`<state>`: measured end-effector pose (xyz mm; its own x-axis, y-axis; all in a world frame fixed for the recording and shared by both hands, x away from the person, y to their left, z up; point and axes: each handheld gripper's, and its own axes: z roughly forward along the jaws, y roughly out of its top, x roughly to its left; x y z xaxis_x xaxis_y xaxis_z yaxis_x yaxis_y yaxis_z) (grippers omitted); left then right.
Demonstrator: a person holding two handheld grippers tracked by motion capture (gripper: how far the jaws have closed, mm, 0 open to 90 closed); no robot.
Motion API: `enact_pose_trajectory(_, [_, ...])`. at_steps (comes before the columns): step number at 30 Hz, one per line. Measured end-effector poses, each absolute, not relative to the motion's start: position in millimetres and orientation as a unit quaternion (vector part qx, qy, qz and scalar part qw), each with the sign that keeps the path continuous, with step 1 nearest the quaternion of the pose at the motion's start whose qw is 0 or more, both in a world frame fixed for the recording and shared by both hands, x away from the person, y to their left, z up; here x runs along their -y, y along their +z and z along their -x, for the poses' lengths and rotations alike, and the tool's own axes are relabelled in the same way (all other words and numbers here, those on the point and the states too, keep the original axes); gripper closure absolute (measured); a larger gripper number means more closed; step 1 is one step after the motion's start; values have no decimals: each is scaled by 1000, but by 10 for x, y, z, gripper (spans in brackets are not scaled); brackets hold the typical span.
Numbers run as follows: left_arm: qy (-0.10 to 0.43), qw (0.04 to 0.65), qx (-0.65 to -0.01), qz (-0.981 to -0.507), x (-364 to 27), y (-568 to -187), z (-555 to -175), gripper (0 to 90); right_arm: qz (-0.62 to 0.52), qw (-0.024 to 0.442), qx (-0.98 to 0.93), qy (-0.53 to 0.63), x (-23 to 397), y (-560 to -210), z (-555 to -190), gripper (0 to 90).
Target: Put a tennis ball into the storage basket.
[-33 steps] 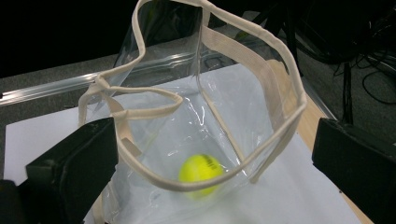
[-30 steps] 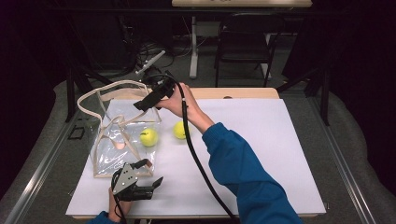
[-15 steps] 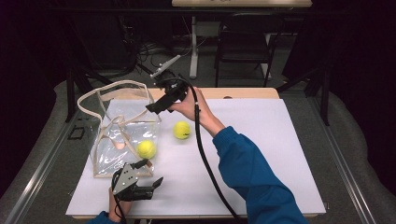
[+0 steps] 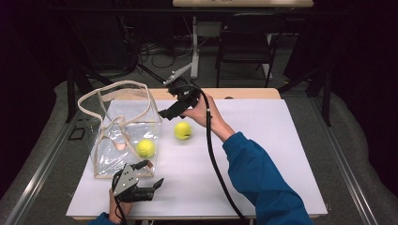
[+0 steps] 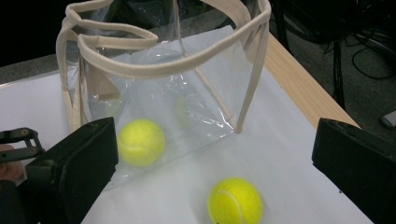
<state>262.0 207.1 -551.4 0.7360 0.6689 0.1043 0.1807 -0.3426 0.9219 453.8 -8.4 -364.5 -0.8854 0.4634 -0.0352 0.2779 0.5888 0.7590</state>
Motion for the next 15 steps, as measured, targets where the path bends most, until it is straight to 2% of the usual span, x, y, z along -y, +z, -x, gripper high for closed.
enact_pose_trajectory(15, [244, 503, -273, -783, -2074, -5522, -2618, 159, -221, 110, -885, 394, 295, -3918, -4516, 0])
